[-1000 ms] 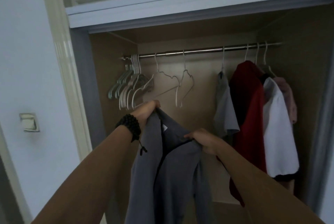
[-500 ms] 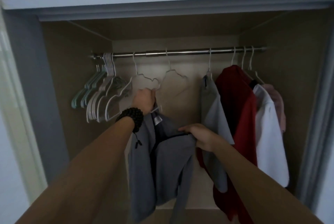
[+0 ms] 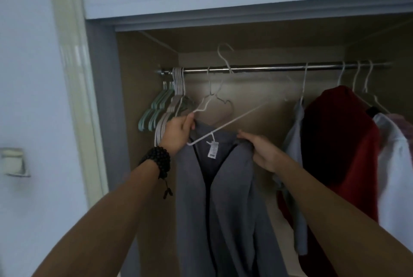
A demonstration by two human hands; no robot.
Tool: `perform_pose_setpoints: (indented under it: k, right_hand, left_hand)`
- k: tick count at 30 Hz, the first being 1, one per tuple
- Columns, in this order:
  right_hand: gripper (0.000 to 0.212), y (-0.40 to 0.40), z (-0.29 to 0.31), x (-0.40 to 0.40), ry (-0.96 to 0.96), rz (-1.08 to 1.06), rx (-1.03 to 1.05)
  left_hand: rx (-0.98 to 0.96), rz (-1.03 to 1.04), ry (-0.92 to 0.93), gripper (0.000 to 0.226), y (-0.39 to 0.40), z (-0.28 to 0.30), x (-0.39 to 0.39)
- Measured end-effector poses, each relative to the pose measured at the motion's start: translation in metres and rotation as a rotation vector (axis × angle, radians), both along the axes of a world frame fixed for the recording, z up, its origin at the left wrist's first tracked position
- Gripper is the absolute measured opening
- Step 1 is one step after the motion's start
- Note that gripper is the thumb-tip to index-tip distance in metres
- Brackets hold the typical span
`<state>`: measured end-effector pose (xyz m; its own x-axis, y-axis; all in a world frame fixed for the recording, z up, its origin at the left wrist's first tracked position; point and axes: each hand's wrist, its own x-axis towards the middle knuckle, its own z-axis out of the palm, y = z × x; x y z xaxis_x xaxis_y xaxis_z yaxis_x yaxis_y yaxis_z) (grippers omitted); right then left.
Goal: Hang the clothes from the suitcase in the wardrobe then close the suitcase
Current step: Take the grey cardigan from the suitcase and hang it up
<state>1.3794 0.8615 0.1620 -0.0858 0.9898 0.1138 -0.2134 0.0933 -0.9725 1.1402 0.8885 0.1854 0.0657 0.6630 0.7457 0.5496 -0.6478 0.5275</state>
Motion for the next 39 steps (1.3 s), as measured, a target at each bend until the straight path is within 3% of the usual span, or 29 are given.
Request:
perform_pose_setpoints:
  k: [3,8,12,14,17,20,26,29,32,34,36,39]
  right_hand:
    - [0.028,-0.004,0.008,-0.009,0.063,0.035,0.076]
    - [0.028,-0.01,0.013,-0.029,0.144,-0.136,0.135]
    - [0.028,-0.015,0.013,-0.041,-0.004,-0.311,0.227]
    - [0.029,-0.018,0.014,-0.044,-0.102,-0.399,0.288]
    - [0.031,-0.021,0.013,-0.043,-0.21,-0.475,0.325]
    - [0.031,-0.027,0.003,-0.034,-0.314,-0.501,0.349]
    - [0.032,-0.042,-0.027,-0.015,-0.496,-0.406,0.343]
    - [0.03,-0.055,-0.037,0.002,-0.569,-0.348,0.315]
    - [0.02,-0.073,-0.041,0.024,-0.621,-0.201,0.239]
    - [0.012,-0.083,-0.041,0.035,-0.662,-0.154,0.21]
    - [0.009,-0.09,-0.039,0.047,-0.585,-0.172,0.201]
    - [0.017,-0.104,-0.029,0.076,-0.359,-0.188,0.095]
  left_hand:
    - [-0.024,-0.093,0.02,0.047,-0.012,-0.011,-0.019]
    - [-0.046,-0.102,0.065,0.044,-0.032,-0.015,-0.049]
    - [-0.177,0.065,0.347,0.042,-0.03,-0.014,-0.069]
    - [-0.273,0.091,0.402,0.038,-0.029,-0.014,-0.071]
    - [-0.358,0.055,0.323,0.023,-0.03,-0.012,-0.066]
    - [-0.426,-0.111,0.122,0.018,-0.04,-0.004,-0.043]
    - [-0.578,-0.285,-0.027,0.04,-0.047,0.012,0.009]
    - [-0.548,-0.342,-0.138,0.069,-0.047,0.018,0.028]
    - [-0.548,-0.314,-0.232,0.069,-0.045,0.022,0.045]
    - [-0.553,-0.343,-0.241,0.057,-0.047,0.023,0.056]
    - [-0.548,-0.391,-0.217,0.043,-0.047,0.019,0.062]
    - [-0.526,-0.336,-0.175,0.042,-0.046,0.013,0.056]
